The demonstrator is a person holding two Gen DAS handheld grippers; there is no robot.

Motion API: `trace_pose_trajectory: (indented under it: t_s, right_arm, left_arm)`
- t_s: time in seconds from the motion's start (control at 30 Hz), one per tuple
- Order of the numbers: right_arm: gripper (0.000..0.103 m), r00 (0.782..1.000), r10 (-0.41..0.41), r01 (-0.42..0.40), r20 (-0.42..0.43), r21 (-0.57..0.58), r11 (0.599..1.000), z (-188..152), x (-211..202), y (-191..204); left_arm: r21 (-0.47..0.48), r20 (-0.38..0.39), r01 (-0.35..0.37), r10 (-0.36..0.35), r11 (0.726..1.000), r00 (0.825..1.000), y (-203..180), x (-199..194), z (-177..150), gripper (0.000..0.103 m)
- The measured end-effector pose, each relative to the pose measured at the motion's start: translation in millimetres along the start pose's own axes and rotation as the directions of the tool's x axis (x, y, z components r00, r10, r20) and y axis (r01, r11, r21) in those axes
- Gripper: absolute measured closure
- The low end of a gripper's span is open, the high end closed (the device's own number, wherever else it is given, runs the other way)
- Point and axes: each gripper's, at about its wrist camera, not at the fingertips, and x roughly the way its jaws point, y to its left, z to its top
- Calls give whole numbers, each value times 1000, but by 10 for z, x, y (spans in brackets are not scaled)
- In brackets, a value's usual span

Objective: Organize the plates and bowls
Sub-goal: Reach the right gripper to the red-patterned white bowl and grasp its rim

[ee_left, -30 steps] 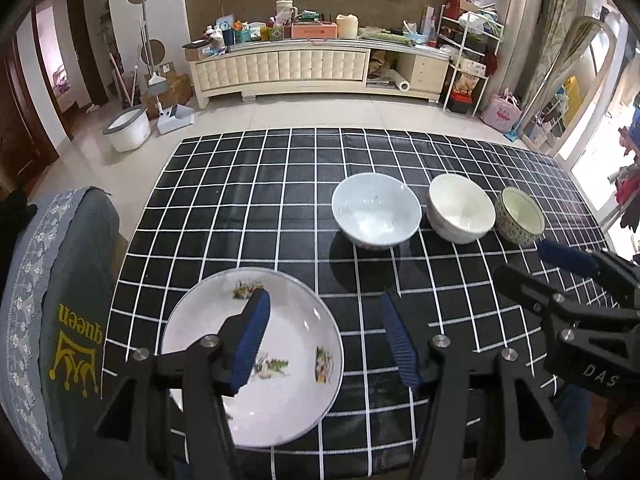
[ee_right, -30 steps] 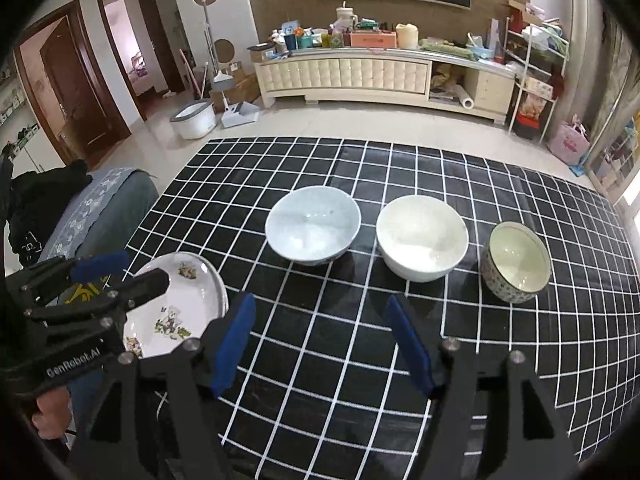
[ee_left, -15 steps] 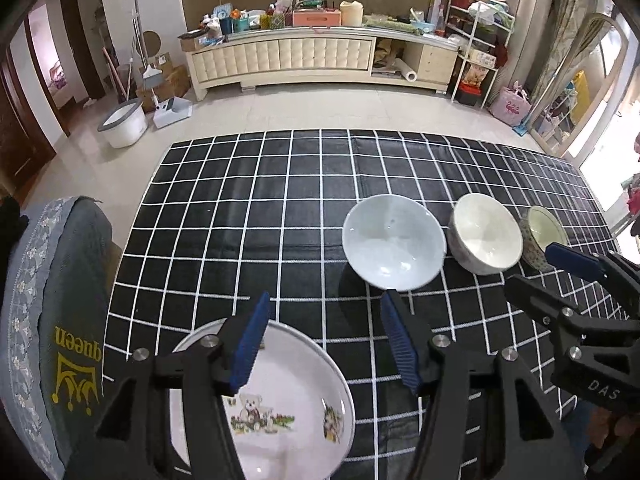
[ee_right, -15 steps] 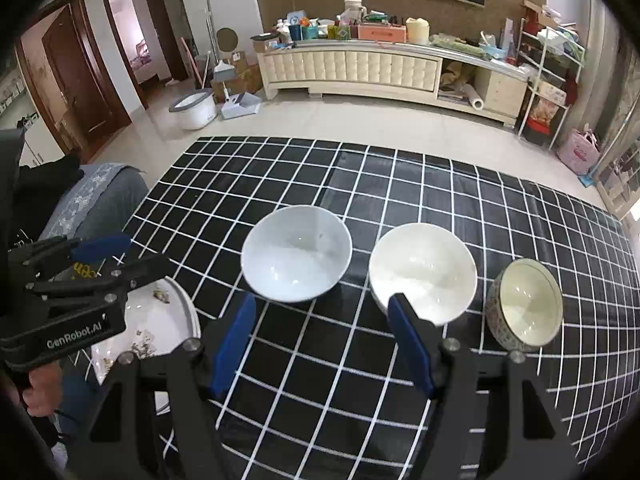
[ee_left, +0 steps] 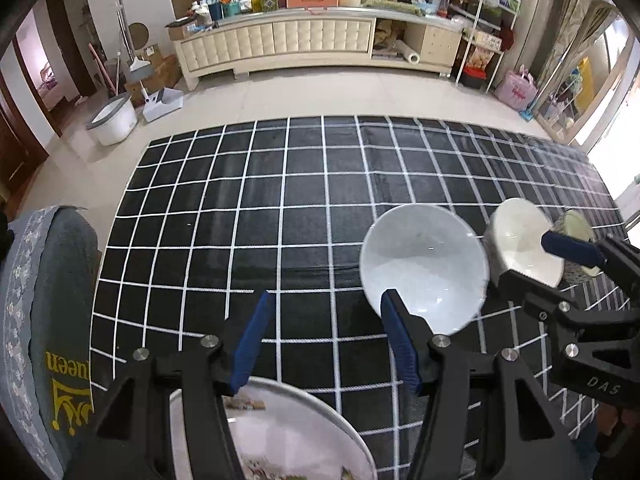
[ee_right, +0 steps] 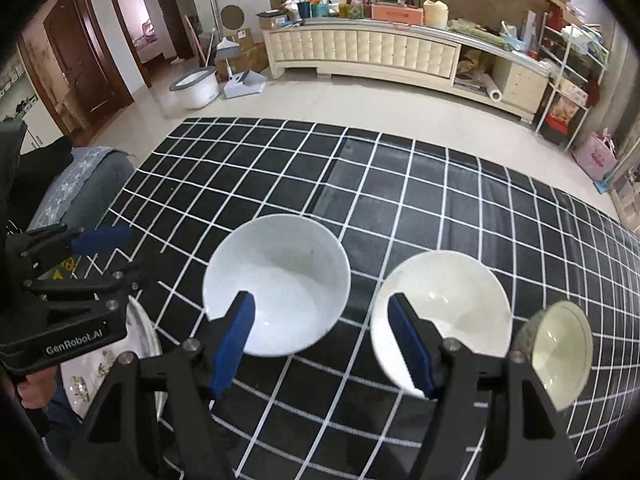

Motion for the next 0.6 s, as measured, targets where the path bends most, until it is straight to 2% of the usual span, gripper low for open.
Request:
trace_pose_trajectory:
  t_s: [0.37, 0.5, 0.6]
  right_arm:
    - [30, 999, 11, -12, -53, -11, 1000, 122, 371, -102]
    - [30, 999, -6, 4, -42, -36, 999, 158, 409, -76]
    - [30, 999, 23, -24, -49, -24, 999, 185, 421, -106]
  left_arm:
    - [54, -72, 6, -2, 999, 997, -46, 444, 144, 48]
    - [77, -87, 2, 5, 997, 996, -90, 545, 166, 48]
    - [90, -101, -2, 12, 996, 995, -116, 611, 167, 48]
